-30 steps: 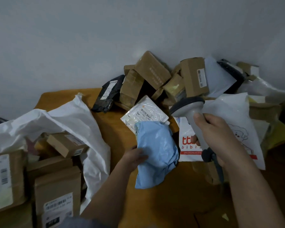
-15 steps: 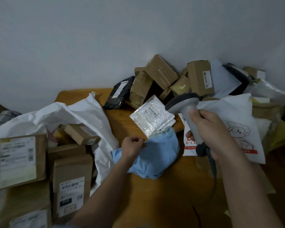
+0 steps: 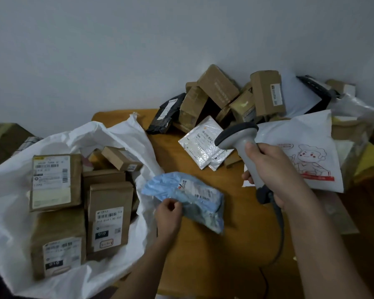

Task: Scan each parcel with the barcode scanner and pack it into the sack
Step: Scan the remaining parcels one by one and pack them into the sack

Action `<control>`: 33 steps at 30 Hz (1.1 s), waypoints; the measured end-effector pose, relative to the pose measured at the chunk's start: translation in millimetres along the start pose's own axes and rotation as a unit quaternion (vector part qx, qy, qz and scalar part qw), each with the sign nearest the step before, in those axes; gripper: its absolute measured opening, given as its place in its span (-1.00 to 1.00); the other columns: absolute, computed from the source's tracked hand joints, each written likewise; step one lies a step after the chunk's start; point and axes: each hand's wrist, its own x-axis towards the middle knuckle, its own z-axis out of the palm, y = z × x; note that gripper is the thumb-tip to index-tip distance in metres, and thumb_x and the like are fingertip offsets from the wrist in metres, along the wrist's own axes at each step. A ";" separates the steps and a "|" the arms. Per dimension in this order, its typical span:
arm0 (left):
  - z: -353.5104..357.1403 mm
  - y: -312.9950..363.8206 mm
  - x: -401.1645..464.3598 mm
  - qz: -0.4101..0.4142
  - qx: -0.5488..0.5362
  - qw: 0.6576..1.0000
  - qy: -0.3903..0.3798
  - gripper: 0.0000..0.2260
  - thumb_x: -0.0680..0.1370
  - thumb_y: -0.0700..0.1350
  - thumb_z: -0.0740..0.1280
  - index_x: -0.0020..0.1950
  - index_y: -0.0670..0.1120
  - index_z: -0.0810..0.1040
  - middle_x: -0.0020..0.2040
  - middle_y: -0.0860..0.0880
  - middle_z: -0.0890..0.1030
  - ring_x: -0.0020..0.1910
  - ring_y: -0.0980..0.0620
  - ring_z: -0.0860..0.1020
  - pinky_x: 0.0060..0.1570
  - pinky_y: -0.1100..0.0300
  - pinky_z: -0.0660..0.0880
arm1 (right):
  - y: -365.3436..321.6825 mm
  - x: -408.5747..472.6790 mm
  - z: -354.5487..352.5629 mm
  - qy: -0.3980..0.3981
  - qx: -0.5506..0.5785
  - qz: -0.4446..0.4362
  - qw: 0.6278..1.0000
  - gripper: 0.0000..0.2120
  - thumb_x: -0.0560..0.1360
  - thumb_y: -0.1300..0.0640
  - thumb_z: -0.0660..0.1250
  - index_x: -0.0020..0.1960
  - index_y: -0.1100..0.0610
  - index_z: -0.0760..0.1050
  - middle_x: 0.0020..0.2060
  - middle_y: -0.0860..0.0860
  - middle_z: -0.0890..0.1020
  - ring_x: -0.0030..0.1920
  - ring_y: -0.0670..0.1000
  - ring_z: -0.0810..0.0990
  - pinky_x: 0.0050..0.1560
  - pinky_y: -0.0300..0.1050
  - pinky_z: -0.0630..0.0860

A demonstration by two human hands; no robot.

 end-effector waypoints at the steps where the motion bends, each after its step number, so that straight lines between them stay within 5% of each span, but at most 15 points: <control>1: 0.9 -9.8 -1.4 -0.028 0.039 0.999 -0.017 -0.90 0.57 -0.18 0.31 -0.06 -0.17 0.60 -0.21 0.02 0.59 -0.20 0.06 0.55 -0.37 0.47 0.37 | 3.8 -1.3 -0.3 -0.001 -0.006 0.003 1.000 -0.73 0.63 -0.11 0.14 -0.08 0.00 0.51 -0.28 0.11 0.63 -0.48 -0.15 0.59 -0.33 -0.13 0.48; 4: 10.4 -29.8 -5.1 -0.126 0.076 0.984 -0.098 -0.73 0.56 -0.01 0.36 0.09 -0.21 0.52 -0.08 -0.02 0.57 -0.13 0.11 0.52 -0.29 0.37 0.38 | 14.0 -5.4 -0.8 -0.003 -0.022 0.017 1.000 -0.70 0.62 -0.12 0.14 -0.06 0.04 0.53 -0.28 0.13 0.64 -0.49 -0.15 0.58 -0.34 -0.13 0.48; 7: 26.0 -40.2 -7.6 -0.225 -0.032 0.970 -0.089 -0.35 0.49 0.11 0.45 0.36 -0.30 0.32 0.21 -0.19 0.51 0.14 -0.13 0.53 -0.01 0.03 0.56 | 23.6 -10.3 -2.2 -0.012 -0.030 0.027 0.999 -0.71 0.63 -0.10 0.15 -0.05 0.06 0.52 -0.31 0.10 0.63 -0.50 -0.17 0.58 -0.39 -0.20 0.43; 10: 37.6 -43.3 -7.6 -0.300 -0.163 0.936 -0.080 -0.15 0.39 0.12 0.53 0.48 -0.22 0.19 0.35 -0.16 0.45 0.26 -0.17 0.49 0.16 -0.07 0.52 | 33.6 -15.2 -6.0 -0.027 -0.049 0.032 0.998 -0.75 0.64 -0.08 0.14 -0.07 0.01 0.50 -0.28 0.11 0.63 -0.49 -0.19 0.58 -0.36 -0.20 0.42; 16: 52.0 -38.4 1.6 -0.308 -0.292 0.903 -0.066 -0.25 0.40 0.05 0.54 0.49 -0.10 0.30 0.37 -0.06 0.48 0.35 -0.14 0.44 0.24 -0.08 0.38 | 49.7 -21.0 -17.6 -0.036 -0.073 0.049 0.995 -0.74 0.65 -0.08 0.13 0.01 0.04 0.51 -0.26 0.09 0.62 -0.46 -0.17 0.60 -0.28 -0.14 0.47; 20: 62.1 -31.5 8.6 -0.304 -0.310 0.901 -0.017 -0.53 0.50 -0.13 0.46 0.38 -0.07 0.41 0.31 -0.11 0.53 0.28 -0.17 0.50 0.25 -0.13 0.48 | 54.1 -22.9 -28.0 -0.032 -0.068 0.047 0.996 -0.69 0.65 -0.07 0.13 0.02 0.11 0.53 -0.31 0.10 0.64 -0.36 -0.05 0.62 -0.19 -0.03 0.52; 25: 62.8 -19.3 1.4 -0.320 -0.355 0.875 -0.075 -0.65 0.60 -0.18 0.34 0.37 -0.14 0.41 0.19 -0.21 0.58 0.10 -0.22 0.60 -0.07 -0.08 0.60 | 53.0 -24.9 -37.3 -0.021 -0.056 0.039 0.997 -0.71 0.64 -0.07 0.13 0.00 0.09 0.53 -0.27 0.14 0.65 -0.40 -0.08 0.62 -0.17 0.02 0.55; 29: 54.9 -1.8 -21.4 -0.324 -0.024 0.848 -0.418 -0.64 0.59 0.10 0.32 0.08 -0.21 0.56 -0.11 -0.16 0.71 -0.16 -0.08 0.70 -0.29 0.19 0.58 | 49.9 -24.5 -42.2 -0.024 -0.036 0.026 0.999 -0.70 0.65 -0.07 0.14 0.01 0.10 0.53 -0.20 0.19 0.63 -0.43 -0.09 0.62 -0.17 0.05 0.55; 31: 56.9 7.8 -23.8 -0.250 0.095 0.852 -0.450 -0.68 0.60 0.09 0.31 -0.10 -0.17 0.58 -0.27 -0.08 0.70 -0.32 0.03 0.68 -0.47 0.31 0.46 | 49.3 -24.6 -44.9 -0.022 -0.022 0.029 0.999 -0.71 0.64 -0.07 0.15 0.00 0.10 0.53 -0.17 0.20 0.62 -0.42 -0.06 0.62 -0.14 0.09 0.56; 33: 60.9 16.2 -18.1 -0.186 0.072 0.908 -0.368 -0.71 0.60 0.01 0.33 -0.23 -0.16 0.55 -0.42 -0.06 0.63 -0.49 0.06 0.57 -0.54 0.32 0.35 | 50.1 -24.5 -47.7 -0.017 -0.016 0.033 0.999 -0.72 0.64 -0.08 0.15 -0.01 0.08 0.53 -0.20 0.18 0.62 -0.42 -0.07 0.62 -0.15 0.08 0.57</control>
